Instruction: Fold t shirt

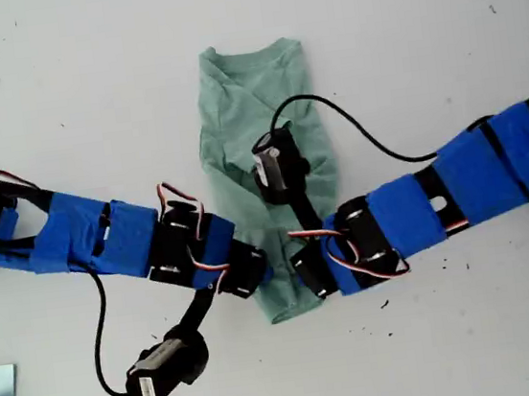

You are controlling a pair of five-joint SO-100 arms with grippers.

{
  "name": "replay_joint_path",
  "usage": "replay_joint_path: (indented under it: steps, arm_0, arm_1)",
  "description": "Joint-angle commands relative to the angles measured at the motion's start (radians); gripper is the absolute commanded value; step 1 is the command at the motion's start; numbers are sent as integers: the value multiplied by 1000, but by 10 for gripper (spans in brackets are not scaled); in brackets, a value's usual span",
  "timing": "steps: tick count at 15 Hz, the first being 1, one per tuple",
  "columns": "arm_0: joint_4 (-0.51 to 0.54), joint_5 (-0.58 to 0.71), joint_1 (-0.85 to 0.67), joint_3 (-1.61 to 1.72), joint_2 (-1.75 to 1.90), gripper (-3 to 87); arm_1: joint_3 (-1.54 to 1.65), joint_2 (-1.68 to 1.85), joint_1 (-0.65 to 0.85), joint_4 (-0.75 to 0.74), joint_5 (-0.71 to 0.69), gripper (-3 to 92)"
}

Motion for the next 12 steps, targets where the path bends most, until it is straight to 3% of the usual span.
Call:
replay_joint_path:
  steps: [1, 5, 12]
  arm_0:
    - [-5, 43, 18, -29, 6, -2]
    - [-2, 109, 87, -78, 121, -2]
    - [38, 46, 216, -78, 416, -2]
  arm_1:
    - [-43, 32, -32, 15, -66, -4]
    - [-172, 176, -94, 80, -166, -4]
    - [-244, 383, -187, 46, -190, -2]
